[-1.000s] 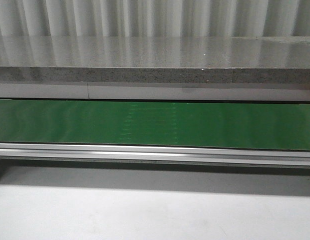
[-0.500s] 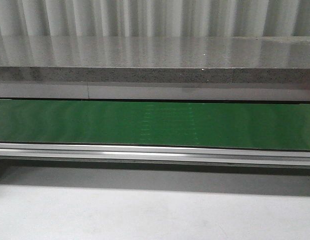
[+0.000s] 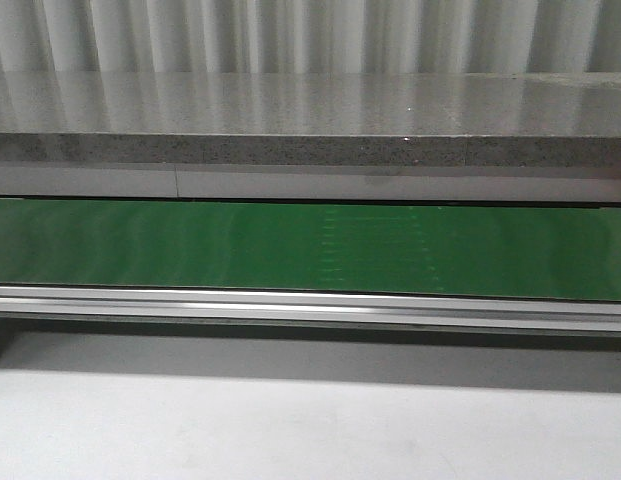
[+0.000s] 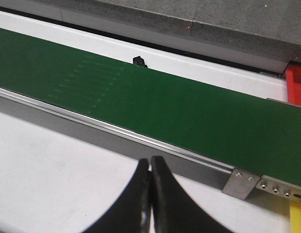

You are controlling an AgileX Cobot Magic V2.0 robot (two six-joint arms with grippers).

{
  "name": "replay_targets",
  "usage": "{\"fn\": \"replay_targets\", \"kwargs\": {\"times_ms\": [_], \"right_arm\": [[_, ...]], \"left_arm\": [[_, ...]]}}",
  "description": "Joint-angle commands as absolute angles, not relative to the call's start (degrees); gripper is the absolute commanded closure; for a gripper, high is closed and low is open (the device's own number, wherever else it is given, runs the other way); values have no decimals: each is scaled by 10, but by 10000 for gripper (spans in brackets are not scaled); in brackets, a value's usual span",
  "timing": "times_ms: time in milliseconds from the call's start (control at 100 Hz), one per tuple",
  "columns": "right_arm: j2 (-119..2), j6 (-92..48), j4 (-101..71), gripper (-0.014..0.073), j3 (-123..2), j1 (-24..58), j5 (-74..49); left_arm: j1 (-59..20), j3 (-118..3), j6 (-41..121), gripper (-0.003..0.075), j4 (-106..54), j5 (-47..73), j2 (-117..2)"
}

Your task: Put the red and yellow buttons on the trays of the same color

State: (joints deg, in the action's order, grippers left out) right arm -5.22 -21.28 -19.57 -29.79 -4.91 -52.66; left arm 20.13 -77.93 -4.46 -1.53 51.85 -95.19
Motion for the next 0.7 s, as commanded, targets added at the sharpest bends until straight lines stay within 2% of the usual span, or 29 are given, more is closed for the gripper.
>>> {"fn": "replay_targets", "kwargs": {"times_ms": [0,450,690], "right_arm": [[-61,-218,-203,659,-311,-49,-491],[-61,-218,-203,659,-311,-49,-491],[-61,-218,-203,659,-311,-49,-491]], "left_arm": [[210,-822,-59,209,-17,515,-962],[213,-999,-74,209,-44,556,-1131],[213,-1049,-76,209,-44,554,-1191]]}}
